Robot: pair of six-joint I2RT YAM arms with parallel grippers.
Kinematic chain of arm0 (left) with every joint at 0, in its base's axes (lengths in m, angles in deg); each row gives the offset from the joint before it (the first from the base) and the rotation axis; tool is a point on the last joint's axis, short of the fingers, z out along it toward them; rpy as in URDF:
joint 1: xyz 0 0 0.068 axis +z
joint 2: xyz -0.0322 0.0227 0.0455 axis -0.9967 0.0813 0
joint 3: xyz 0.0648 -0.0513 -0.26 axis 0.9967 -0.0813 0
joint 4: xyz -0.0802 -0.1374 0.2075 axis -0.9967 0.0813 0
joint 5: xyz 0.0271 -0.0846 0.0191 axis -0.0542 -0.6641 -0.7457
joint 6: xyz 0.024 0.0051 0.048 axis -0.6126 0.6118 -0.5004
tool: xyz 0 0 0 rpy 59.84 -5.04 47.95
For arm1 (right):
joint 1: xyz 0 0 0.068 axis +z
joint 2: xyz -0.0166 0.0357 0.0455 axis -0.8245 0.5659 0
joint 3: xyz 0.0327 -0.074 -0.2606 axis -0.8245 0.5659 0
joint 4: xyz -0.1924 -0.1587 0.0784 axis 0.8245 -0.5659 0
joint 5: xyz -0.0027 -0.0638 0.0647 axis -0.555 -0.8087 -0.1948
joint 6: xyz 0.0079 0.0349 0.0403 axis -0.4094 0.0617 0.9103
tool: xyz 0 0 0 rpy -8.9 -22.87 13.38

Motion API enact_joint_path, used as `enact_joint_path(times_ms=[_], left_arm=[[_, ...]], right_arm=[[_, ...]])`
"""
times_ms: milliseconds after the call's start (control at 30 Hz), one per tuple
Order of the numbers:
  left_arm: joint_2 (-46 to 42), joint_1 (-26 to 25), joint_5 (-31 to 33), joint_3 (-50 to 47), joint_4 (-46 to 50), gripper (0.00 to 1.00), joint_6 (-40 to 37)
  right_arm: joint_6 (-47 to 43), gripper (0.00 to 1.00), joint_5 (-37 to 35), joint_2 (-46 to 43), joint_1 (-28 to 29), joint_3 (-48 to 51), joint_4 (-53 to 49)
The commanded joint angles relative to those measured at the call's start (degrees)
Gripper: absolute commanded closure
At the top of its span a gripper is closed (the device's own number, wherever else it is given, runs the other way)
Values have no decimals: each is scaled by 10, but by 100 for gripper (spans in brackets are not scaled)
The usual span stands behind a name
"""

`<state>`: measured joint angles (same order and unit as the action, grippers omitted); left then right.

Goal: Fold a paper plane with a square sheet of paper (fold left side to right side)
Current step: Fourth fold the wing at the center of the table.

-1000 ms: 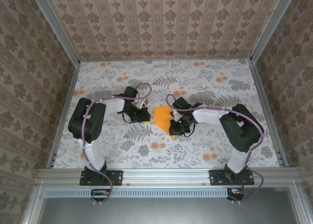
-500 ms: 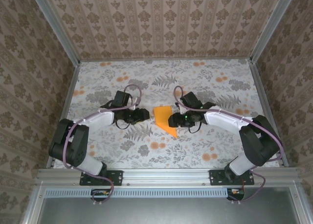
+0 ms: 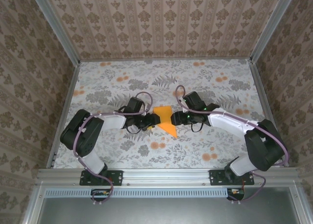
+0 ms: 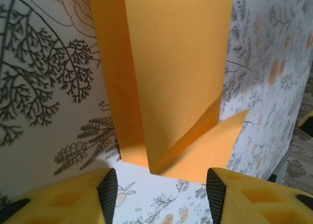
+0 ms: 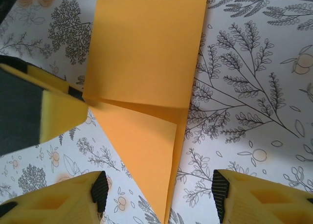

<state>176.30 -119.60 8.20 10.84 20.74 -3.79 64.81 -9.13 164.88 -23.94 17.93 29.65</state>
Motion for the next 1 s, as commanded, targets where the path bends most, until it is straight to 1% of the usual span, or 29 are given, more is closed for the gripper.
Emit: enact_joint_path(times_ms=[0, 100, 167, 267, 400, 567, 867, 967], left_arm=[[19, -10, 3, 19, -46, 51, 26], [19, -11, 7, 19, -57, 63, 31], [12, -12, 14, 18, -58, 72, 33], [-1, -12, 17, 20, -56, 78, 35], [-17, -13, 14, 29, -53, 79, 40], [-29, -15, 12, 49, -33, 79, 36], [-24, -18, 6, 73, -18, 79, 35], [-24, -18, 7, 76, -13, 79, 34]], right_arm=[[-21, 39, -21, -33, 6, 21, -3], [-28, 39, -29, -41, 16, 35, -4], [-34, 39, -47, -63, 29, 49, 2], [-39, 39, -76, -68, 59, 64, 22], [-49, 39, -116, -41, 106, 48, 33], [-54, 41, -140, 21, 140, 21, 42], [-56, 45, -169, 78, 146, -3, 66], [-56, 49, -178, 93, 146, -9, 66]])
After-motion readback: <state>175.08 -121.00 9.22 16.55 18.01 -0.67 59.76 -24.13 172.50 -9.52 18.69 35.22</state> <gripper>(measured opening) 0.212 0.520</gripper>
